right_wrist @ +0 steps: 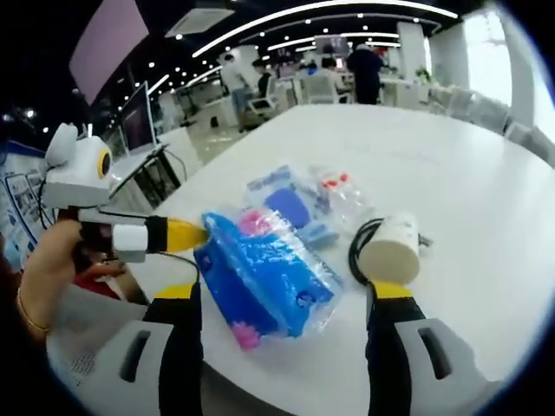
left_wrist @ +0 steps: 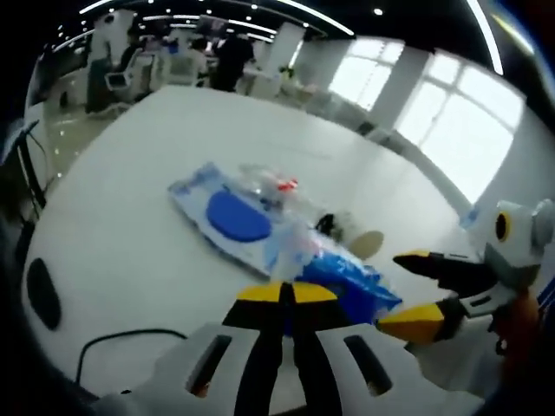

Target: Arrange the tabletop items into an orderly group along one side of the table until the central work area is clear of visible clutter.

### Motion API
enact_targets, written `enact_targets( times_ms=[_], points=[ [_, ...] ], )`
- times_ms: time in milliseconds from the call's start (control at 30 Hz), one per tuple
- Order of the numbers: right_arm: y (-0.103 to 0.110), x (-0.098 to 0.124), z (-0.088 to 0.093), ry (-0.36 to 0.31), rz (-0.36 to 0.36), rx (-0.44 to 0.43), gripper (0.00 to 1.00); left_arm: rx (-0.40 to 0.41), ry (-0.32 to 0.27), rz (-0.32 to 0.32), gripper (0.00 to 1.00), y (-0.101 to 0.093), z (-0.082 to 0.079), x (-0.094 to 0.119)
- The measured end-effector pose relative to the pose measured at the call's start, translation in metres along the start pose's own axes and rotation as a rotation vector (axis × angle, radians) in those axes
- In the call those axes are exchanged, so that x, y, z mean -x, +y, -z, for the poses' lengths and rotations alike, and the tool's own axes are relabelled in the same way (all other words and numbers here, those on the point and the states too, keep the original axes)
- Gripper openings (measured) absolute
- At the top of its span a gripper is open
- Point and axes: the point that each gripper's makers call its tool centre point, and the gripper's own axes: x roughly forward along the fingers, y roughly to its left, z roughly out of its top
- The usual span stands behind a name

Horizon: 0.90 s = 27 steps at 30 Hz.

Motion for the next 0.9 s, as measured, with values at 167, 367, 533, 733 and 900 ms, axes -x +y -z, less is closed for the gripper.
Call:
enact_targets(
  times_ms=[167,367,533,733,900],
  points=[
    [0.003,-0.002,0.012,0.028,-0.005,-0.047,0.73,0.05,-0.032,-0.033,0.0,0.011,-0.005,0.004],
    [0.01,-0.007,0.02,0.034,-0.037,-0.123,0.59,0.08,-0.051,-0.04,0.0,0.014,-0.008,0.005],
    [0.006,-0.009,0.021,0.012,-0.036,-0.168,0.42,0.089,-0.075,-0.02,0.0,0.011,-0.013,0.006],
    [0.008,-0.01,0.025,0.031,-0.054,-0.174,0.3,0.093,-0.068,-0.013,0.0,0.009,-0.011,0.006],
    [0.001,-0.008,0.021,0.013,-0.036,-0.174,0.21,0.096,-0.061,-0.01,0.0,0.009,-0.009,0.005]
  ],
)
